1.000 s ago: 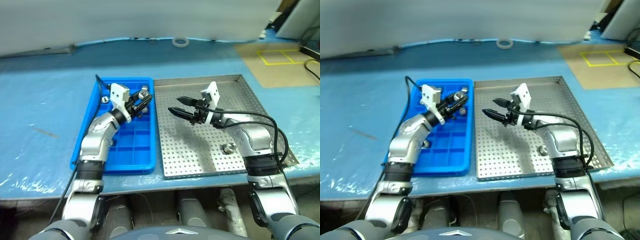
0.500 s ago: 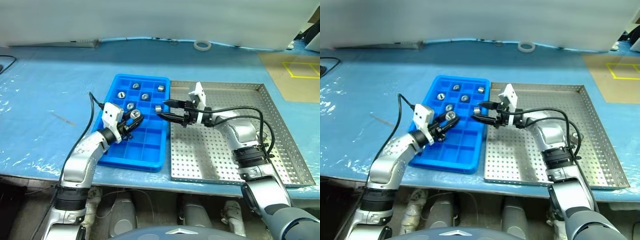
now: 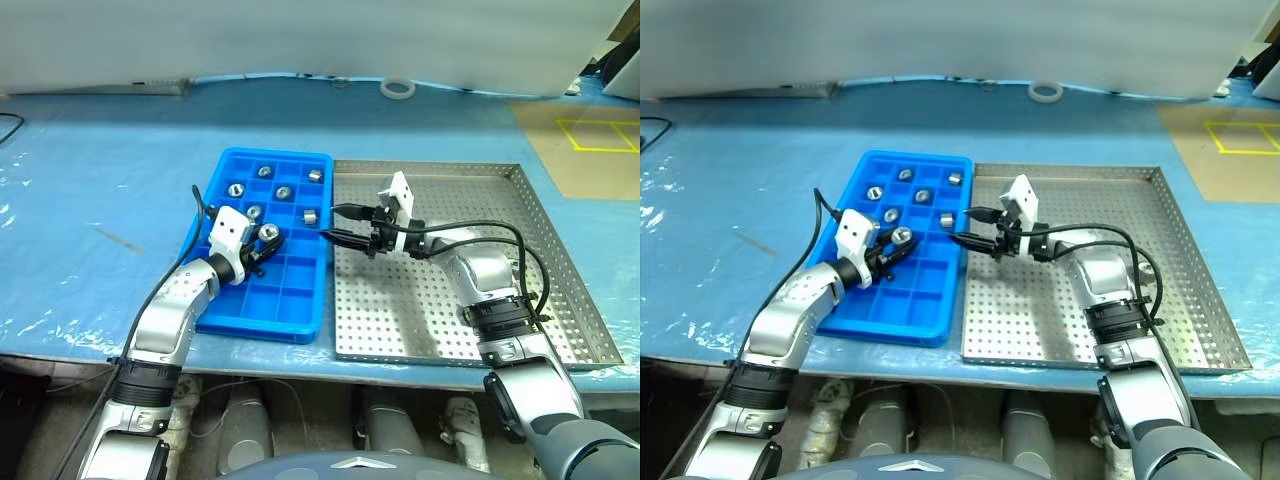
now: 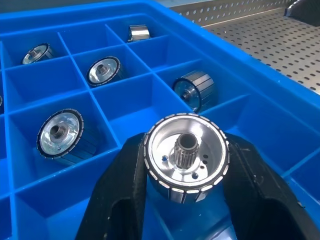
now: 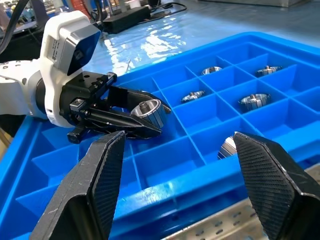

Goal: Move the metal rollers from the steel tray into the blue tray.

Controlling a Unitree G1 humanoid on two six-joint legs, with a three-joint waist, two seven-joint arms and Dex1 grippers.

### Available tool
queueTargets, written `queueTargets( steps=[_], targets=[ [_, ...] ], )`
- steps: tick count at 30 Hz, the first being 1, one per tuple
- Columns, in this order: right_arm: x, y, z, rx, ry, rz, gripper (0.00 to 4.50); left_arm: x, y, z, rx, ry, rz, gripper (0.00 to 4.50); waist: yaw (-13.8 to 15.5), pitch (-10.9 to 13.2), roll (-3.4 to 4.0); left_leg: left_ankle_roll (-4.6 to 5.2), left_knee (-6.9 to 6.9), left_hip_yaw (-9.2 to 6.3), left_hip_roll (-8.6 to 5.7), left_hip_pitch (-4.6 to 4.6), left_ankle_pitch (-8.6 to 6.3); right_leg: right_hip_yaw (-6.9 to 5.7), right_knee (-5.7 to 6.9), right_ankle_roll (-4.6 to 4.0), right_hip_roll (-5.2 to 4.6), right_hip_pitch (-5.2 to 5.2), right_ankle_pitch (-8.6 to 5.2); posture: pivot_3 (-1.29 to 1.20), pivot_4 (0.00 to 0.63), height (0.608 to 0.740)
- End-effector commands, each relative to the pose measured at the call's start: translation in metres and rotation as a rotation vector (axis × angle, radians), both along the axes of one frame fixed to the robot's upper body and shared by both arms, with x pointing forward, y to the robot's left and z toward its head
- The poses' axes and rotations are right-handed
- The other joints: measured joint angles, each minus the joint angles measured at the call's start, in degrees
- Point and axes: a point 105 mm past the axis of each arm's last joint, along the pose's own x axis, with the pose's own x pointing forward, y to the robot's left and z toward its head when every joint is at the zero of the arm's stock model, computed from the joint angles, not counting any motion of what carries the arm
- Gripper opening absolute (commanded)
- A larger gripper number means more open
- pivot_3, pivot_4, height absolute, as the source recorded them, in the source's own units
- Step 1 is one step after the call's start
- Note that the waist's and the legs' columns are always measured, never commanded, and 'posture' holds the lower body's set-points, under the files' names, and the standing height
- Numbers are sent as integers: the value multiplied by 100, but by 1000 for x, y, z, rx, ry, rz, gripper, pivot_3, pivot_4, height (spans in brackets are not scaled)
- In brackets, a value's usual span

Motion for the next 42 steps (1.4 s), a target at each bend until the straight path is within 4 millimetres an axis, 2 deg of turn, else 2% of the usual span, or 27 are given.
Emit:
queueTargets(
  steps=[1,3,6,9,14,19,23,34,42],
  targets=[
    [-2,0,14,19,-67,-1,3618,1,-3,9,-13,-35,-10,1707,0,0,0,-5,0,0,10,0,3,0,0,-5,3,-1,2,-87,150,740],
    [-1,0,15,20,-69,-5,3618,1,-4,7,-8,-28,-16,1707,-1,0,1,-14,0,0,21,1,8,0,1,-13,9,-4,6,-89,150,740],
    [0,-1,15,19,-77,-19,3618,3,-4,6,-1,-33,-4,2708,-1,-1,1,-21,-1,0,23,4,12,2,4,-21,13,-6,10,-96,150,740],
    [1,-5,16,22,-81,-36,3618,8,-5,19,-63,-67,6,3659,-7,0,1,-23,-1,1,23,5,14,3,5,-25,13,-6,13,-123,150,740],
    [-1,-18,18,22,-88,-90,3618,12,-20,46,-165,-127,-90,3659,-9,0,1,-24,0,1,21,2,16,25,6,-26,13,-6,14,-172,150,740],
    [-2,-37,20,13,-94,-165,3618,10,-38,56,-190,-138,-237,3659,-51,-1,1,-23,-1,15,22,7,15,41,6,-26,16,-12,14,-263,150,740],
    [-8,-61,17,-37,-94,-248,3618,4,-52,58,-187,-123,-392,3659,-88,-1,1,-19,0,27,19,11,13,52,5,-25,17,-13,14,-315,150,740],
    [-32,-124,1,-164,-65,-461,3618,-1,-82,57,-170,-137,-631,3659,-336,-1,1,-8,0,45,12,25,6,77,2,-25,20,-12,14,-437,150,740],
    [-50,-141,-1,-192,-40,-514,3618,-10,-95,47,-157,-106,-728,3659,-586,-3,4,-4,0,51,14,36,3,92,-1,-23,23,-12,14,-509,150,740]
  ],
)
